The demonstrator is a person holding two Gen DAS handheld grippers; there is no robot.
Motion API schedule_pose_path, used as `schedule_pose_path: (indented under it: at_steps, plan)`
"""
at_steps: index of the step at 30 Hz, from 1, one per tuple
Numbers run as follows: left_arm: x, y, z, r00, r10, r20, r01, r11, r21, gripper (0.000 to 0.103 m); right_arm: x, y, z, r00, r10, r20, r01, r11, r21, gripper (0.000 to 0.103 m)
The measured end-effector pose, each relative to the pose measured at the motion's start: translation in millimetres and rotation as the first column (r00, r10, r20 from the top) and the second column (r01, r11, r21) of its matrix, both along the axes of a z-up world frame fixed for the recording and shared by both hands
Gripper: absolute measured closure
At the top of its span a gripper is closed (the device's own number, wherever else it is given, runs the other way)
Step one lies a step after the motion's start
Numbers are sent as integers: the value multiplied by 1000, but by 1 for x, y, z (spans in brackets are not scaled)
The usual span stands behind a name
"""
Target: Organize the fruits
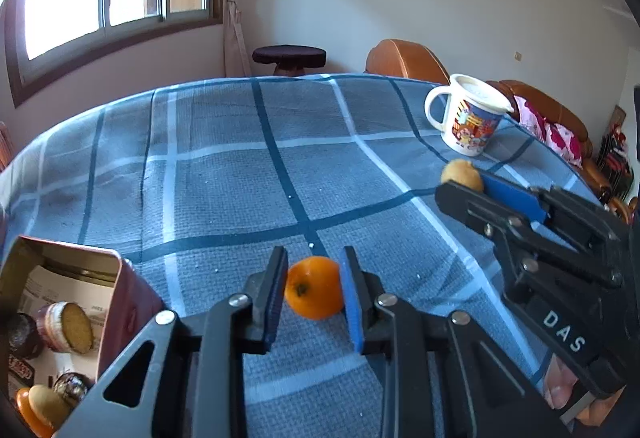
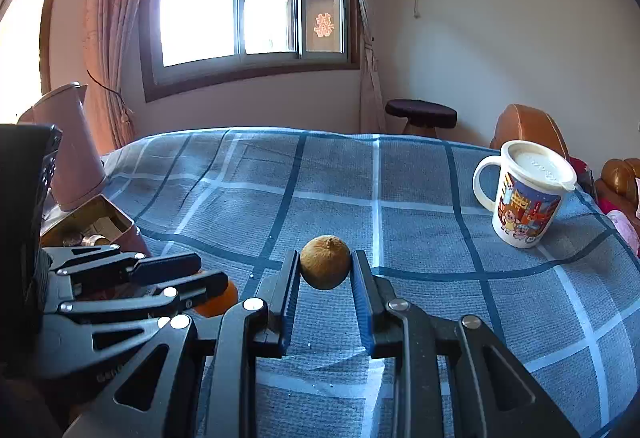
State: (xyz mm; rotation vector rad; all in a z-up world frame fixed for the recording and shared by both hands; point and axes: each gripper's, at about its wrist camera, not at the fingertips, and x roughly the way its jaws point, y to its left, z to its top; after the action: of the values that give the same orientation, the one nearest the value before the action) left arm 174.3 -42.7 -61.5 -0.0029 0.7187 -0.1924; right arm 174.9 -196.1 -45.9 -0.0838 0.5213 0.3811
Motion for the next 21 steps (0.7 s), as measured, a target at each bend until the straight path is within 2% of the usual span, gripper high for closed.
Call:
schedule_pose_path:
  at_steps: [5, 6, 7, 10, 13, 16, 21]
  plan:
    - [1, 0, -2, 1000, 21, -11, -21, 1000, 20, 74, -3, 0, 1, 1000, 0, 18, 0, 1000, 5, 76]
    - [4, 1, -3, 999, 20, -27, -19, 1000, 15, 69, -2, 0, 1, 1000, 0, 17, 0, 1000, 7, 76]
    - [5, 1, -4, 999, 19, -34, -19, 1000, 12, 59, -2, 0, 1, 1000, 0, 17, 0, 1000, 7, 76]
    - [5, 5, -8, 998, 26, -65, -26, 1000, -4, 40, -3, 1, 1, 1000, 4, 22, -4, 1000, 0, 76]
    - [-2, 11, -11, 996, 40, -80, -41, 999, -20, 40, -5, 3, 1, 1000, 8, 25, -8, 1000, -10, 76]
    - [-6, 9, -11, 996, 33, -78, -33, 999, 1, 40, -6, 6, 1, 999, 14, 30, -13, 1000, -24, 76]
    - [11, 3, -21, 988, 21, -150, -17, 999, 28, 42, -7, 6, 1, 999, 18, 30, -17, 1000, -26, 76]
